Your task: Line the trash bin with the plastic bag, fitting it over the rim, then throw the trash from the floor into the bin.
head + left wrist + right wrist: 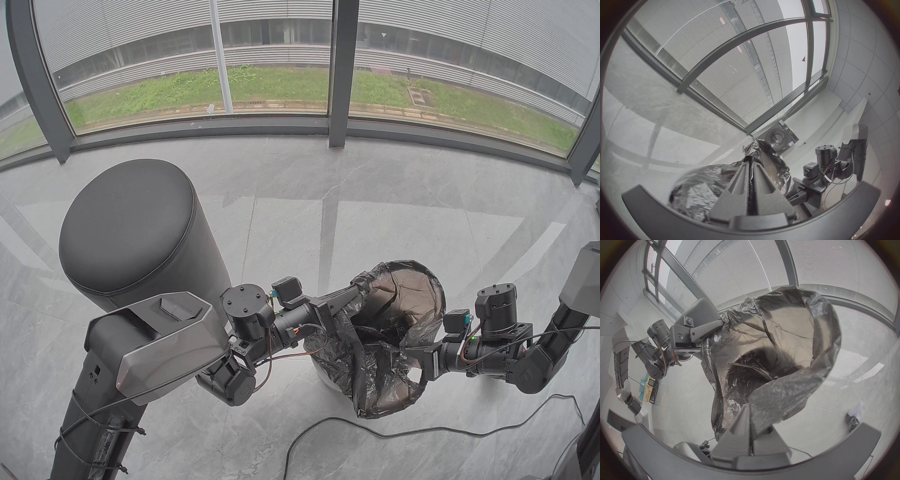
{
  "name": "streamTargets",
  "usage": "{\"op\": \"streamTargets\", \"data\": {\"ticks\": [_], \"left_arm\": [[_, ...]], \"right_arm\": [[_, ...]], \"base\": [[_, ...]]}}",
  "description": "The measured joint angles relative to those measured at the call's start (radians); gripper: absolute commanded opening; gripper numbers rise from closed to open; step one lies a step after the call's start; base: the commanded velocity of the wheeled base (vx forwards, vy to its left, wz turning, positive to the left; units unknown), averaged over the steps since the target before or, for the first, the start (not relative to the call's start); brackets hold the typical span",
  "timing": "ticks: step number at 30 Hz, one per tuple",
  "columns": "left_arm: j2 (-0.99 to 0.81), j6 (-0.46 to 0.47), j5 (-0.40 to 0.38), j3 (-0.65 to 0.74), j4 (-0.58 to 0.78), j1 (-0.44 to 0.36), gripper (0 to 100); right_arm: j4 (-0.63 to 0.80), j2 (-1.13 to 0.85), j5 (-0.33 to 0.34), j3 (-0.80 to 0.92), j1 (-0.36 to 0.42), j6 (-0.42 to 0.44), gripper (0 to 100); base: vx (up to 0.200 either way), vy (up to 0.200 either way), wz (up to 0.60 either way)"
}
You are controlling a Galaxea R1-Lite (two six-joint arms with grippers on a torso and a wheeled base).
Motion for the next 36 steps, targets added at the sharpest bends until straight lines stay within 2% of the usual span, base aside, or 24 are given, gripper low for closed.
{"op": "streamTargets", "data": {"ticks": [6,13,18,23,29,36], "left_arm": [[0.006,0.07,0.004,0.041,0.0,0.068,0],[0.003,0.092,0.004,0.084,0.0,0.092,0],[0.009,0.09,-0.013,0.069,0.002,0.097,0],[0.03,0.05,-0.023,0.003,0.008,0.065,0],[0.09,-0.024,-0.021,-0.164,0.023,-0.014,0],[0.176,-0.057,-0.016,-0.339,0.082,-0.073,0]], "right_arm": [[-0.036,0.053,0.0,-0.053,0.053,0.003,0],[-0.049,0.126,0.0,-0.138,0.109,0.007,0],[-0.049,0.162,-0.001,-0.167,0.121,0.007,0],[-0.049,0.167,-0.002,-0.165,0.09,-0.001,0],[-0.049,0.14,-0.003,-0.134,0.006,-0.025,0],[-0.05,0.094,-0.001,-0.07,-0.058,-0.046,0]], "base": [[0.0,0.0,0.0],[0.0,0.0,0.0],[0.0,0.0,0.0],[0.0,0.0,0.0],[0.0,0.0,0.0],[0.0,0.0,0.0]]}}
